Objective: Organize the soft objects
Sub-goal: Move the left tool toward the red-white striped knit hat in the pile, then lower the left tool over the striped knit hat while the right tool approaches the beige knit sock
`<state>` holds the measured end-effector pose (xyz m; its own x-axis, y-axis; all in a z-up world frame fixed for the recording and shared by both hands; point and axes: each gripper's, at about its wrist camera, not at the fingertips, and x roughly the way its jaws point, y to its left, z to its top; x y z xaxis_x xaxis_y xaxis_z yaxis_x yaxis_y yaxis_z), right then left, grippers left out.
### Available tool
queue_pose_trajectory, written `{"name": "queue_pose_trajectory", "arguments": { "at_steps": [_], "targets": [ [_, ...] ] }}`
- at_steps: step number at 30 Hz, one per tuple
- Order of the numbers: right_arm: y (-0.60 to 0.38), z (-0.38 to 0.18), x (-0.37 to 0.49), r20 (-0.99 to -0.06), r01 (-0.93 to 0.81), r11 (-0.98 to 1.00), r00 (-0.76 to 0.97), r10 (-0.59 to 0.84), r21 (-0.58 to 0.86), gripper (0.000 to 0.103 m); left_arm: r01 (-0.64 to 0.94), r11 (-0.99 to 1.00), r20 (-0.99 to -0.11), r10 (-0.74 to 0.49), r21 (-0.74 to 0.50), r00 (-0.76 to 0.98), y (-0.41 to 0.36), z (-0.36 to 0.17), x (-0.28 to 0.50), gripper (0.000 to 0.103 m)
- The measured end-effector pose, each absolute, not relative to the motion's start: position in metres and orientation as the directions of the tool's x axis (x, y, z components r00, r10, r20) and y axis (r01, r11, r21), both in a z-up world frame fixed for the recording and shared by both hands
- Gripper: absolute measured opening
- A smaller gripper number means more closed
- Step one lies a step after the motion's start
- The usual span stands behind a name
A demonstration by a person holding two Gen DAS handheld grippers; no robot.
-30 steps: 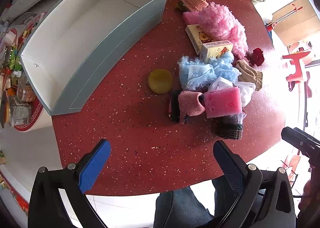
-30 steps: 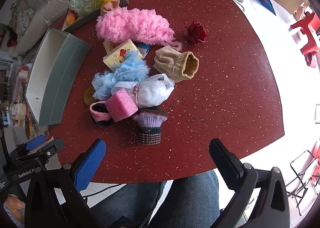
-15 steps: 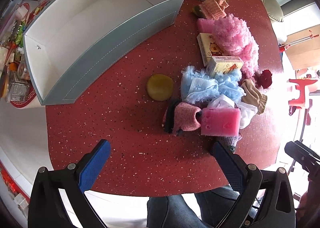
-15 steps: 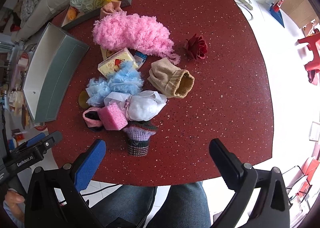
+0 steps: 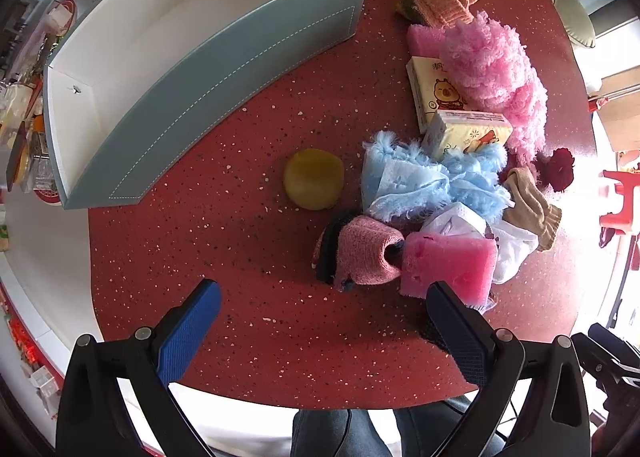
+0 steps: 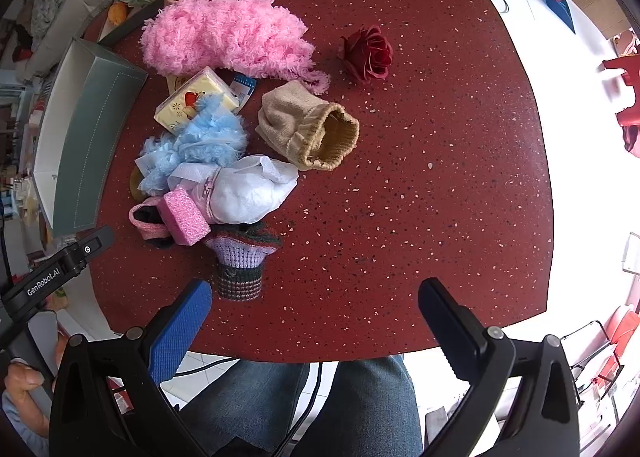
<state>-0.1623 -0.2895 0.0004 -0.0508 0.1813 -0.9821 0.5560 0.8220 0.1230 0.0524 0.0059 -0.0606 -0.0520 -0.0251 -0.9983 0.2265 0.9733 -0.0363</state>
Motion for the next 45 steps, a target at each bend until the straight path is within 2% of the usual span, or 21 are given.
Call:
{"name": "queue_pose_trajectory", "arguments": {
  "at_steps": [11, 17, 24, 29, 33, 45],
  "targets": [
    [-0.285, -0.011, -0.160, -0.979, 0.532, 0.838, -0.081, 0.189, 0.118, 0.103, 0.178, 0.984, -0.998, -0.016, -0.025, -0.053, 0.000, -0.087, 0.069, 0.103],
    [-0.283, -0.013, -0.161, -0.980, 0.520, 0.848, -0.092, 0.177, 0.104, 0.103, 0.274, 0.954, -0.991, 0.135, 0.122, -0.026, -0.005, -0.116, 0.061, 0.103],
    [-0.285, -0.015, -0.158, -0.980, 0.525, 0.845, -0.089, 0.176, 0.104, 0.103, 0.277, 0.936, -0.968, 0.243, 0.215, -0.068, 0.056, -0.136, 0.031, 0.103],
    [-0.285, -0.019, -0.155, -0.980, 0.528, 0.843, -0.085, 0.177, 0.107, 0.103, 0.198, 0.968, -0.983, 0.171, 0.153, -0.074, 0.100, -0.128, 0.025, 0.103],
    [-0.286, -0.023, -0.152, -0.981, 0.527, 0.844, -0.091, 0.170, 0.097, 0.103, 0.180, 0.977, -0.992, 0.119, 0.112, -0.031, 0.102, -0.110, 0.030, 0.103],
    [-0.294, -0.026, -0.149, -0.983, 0.536, 0.841, -0.102, 0.154, 0.076, 0.103, 0.294, 0.953, -0.994, 0.094, 0.074, -0.053, 0.031, -0.106, 0.021, 0.103]
  ]
}}
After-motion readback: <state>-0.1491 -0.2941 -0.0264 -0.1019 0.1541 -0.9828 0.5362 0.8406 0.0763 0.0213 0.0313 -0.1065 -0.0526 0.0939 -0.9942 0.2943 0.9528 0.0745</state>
